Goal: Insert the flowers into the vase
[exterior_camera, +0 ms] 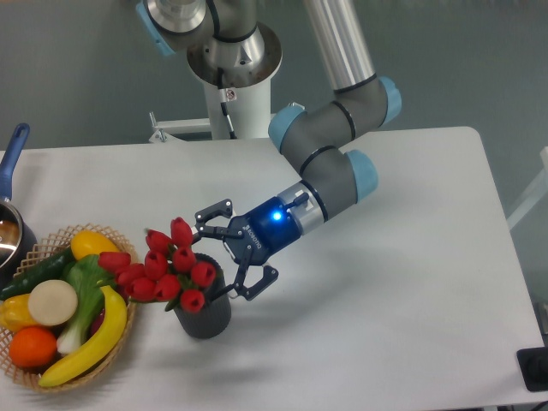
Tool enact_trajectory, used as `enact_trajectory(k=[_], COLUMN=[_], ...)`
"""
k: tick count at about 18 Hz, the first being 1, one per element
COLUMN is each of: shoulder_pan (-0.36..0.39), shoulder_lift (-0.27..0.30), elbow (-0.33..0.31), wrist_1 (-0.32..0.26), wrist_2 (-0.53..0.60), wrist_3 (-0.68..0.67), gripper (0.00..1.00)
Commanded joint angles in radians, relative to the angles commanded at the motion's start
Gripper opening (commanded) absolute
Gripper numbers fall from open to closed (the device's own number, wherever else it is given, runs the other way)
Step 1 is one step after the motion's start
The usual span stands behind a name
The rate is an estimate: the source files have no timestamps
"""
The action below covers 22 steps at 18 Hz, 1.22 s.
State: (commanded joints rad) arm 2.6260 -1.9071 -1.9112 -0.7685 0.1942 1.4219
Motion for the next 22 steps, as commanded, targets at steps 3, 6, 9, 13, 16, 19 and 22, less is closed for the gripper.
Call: enact_trajectory(k=[3, 6, 9, 13, 16, 19, 22], shoulder_pan=[0.023, 0.054, 0.075, 0.089, 0.088, 0.111, 0.153], shoulder_lift=[0.071, 0.167, 0.249, 0.356, 0.384, 0.407, 0.431], elbow=[0.004, 0.005, 0.024, 0.078, 0.124, 0.153, 0.172], wrist_1=[0.002, 0.0, -0.003, -0.041, -0.102, -0.202, -0.284], wrist_2=[0.109, 0.285, 0.486, 0.845, 0.895, 0.959, 1.016], wrist_3=[0.008, 0.011, -0.001, 0.012, 0.014, 0.134, 0.258], gripper=[1.0, 1.0, 1.0, 1.0, 1.0, 1.0, 1.0])
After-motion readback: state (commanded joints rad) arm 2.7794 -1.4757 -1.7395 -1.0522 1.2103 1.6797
